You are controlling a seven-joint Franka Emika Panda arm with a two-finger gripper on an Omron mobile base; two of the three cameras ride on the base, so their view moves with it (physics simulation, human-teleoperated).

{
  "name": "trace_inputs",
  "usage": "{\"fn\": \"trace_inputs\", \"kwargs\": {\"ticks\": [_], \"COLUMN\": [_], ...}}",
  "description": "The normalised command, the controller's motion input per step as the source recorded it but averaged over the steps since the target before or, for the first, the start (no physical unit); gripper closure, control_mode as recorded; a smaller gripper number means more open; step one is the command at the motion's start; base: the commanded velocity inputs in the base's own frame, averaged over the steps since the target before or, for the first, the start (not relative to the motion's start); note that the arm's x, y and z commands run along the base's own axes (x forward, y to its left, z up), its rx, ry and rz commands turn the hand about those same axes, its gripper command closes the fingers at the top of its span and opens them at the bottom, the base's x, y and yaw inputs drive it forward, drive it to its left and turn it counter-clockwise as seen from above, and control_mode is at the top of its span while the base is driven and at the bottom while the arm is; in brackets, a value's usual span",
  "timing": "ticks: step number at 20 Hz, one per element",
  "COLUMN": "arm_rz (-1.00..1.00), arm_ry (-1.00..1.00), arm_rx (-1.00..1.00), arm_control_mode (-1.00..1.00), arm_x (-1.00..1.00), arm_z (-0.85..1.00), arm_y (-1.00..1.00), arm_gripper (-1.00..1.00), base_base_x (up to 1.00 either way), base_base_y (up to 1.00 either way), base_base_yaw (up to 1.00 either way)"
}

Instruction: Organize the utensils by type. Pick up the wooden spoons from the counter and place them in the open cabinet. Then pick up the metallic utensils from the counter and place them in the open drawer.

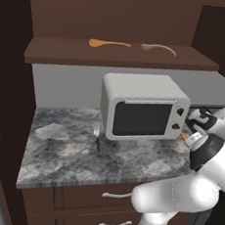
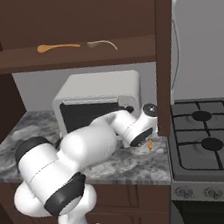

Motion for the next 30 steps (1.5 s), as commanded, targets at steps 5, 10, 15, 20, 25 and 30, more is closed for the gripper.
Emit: {"fn": "trace_inputs", "kwargs": {"ticks": [5,10,15,20,25,30], "arm_rz": [0.05,0.05,0.05,0.04,0.01,0.00], "arm_ry": [-0.03,-0.04,-0.01,0.00,-0.03,-0.18], "arm_rx": [0.12,0.19,0.17,0.11,0.00,-0.07], "arm_control_mode": [-1.00,-1.00,-1.00,-1.00,-1.00,-1.00], "arm_x": [0.12,0.07,0.07,0.03,0.00,-0.01], "arm_z": [0.00,-0.01,-0.01,-0.03,-0.07,-0.22], "arm_y": [-0.02,-0.02,-0.06,-0.03,0.01,0.01], "arm_gripper": [-1.00,-1.00,-1.00,-1.00,-1.00,-1.00], "base_base_x": [0.00,0.00,0.00,0.00,0.00,0.00], "base_base_y": [0.00,0.00,0.00,0.00,0.00,0.00], "base_base_yaw": [0.00,0.00,0.00,0.00,0.00,0.00]}}
